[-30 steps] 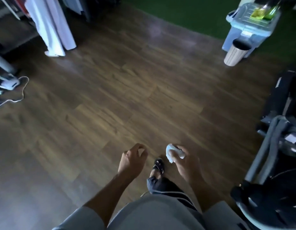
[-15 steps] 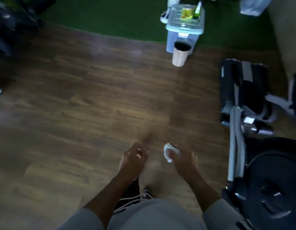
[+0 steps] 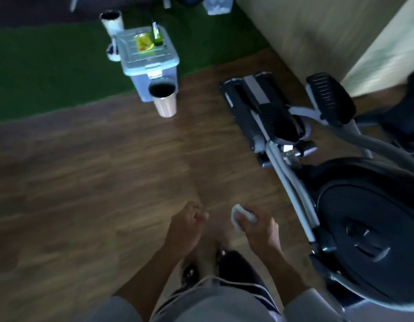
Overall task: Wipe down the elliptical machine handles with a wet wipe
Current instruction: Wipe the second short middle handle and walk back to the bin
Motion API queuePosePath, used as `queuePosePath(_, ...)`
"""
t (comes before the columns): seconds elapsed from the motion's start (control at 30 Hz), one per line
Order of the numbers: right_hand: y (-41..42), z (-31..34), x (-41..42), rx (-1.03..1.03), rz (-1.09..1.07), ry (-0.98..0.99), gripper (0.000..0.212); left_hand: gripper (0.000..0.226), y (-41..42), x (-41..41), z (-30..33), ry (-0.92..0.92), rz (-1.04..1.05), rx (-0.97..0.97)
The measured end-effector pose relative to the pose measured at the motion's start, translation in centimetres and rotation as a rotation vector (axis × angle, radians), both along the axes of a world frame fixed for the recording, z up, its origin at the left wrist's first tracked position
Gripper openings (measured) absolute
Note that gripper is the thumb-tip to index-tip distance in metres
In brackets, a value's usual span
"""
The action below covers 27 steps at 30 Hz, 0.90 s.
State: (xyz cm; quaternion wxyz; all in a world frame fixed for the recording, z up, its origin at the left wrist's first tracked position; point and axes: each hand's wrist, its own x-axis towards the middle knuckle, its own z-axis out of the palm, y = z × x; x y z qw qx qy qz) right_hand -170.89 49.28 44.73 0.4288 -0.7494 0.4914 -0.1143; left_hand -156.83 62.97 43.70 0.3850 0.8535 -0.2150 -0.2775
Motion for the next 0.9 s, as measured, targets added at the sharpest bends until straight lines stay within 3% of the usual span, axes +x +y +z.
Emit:
queuePosePath(0.23, -8.8, -0.7, 4.1, 0.09, -0.151, -0.039, 0.004, 0.021, -10.9, 5.9, -1.6, 0.046, -0.162, -0.017)
queuePosePath(0.4, -16.4, 1.0, 6.3, 0.093, -0.206, -0.05, 0.012, 0.012, -19.6, 9.7, -0.9, 0.106, -0.279, -0.025)
queuePosePath(0.47, -19.7, 2.6, 7.1, 0.083, -0.256, -0.087, 0.014, 0.021, -24.3, 10.4, -0.9, 0.15, -0.22, -0.082)
queuePosePath(0.63, -26.5, 5.2, 7.4, 0.002, -0.384, -0.132, 0.014, 0.038, -34.5, 9.4, 1.9, 0.284, -0.402, -0.235)
queuePosePath(0.73, -30.1, 6.6, 7.0, 0.002, -0.496, -0.137, 0.018, 0.036, -40.1, 9.9, 2.7, 0.199, -0.532, -0.348)
queuePosePath(0.9, -36.5, 10.8, 6.2, -0.14, -0.724, -0.15, 0.018, 0.026, -50.9, 10.9, 7.1, 0.036, -0.874, -0.334)
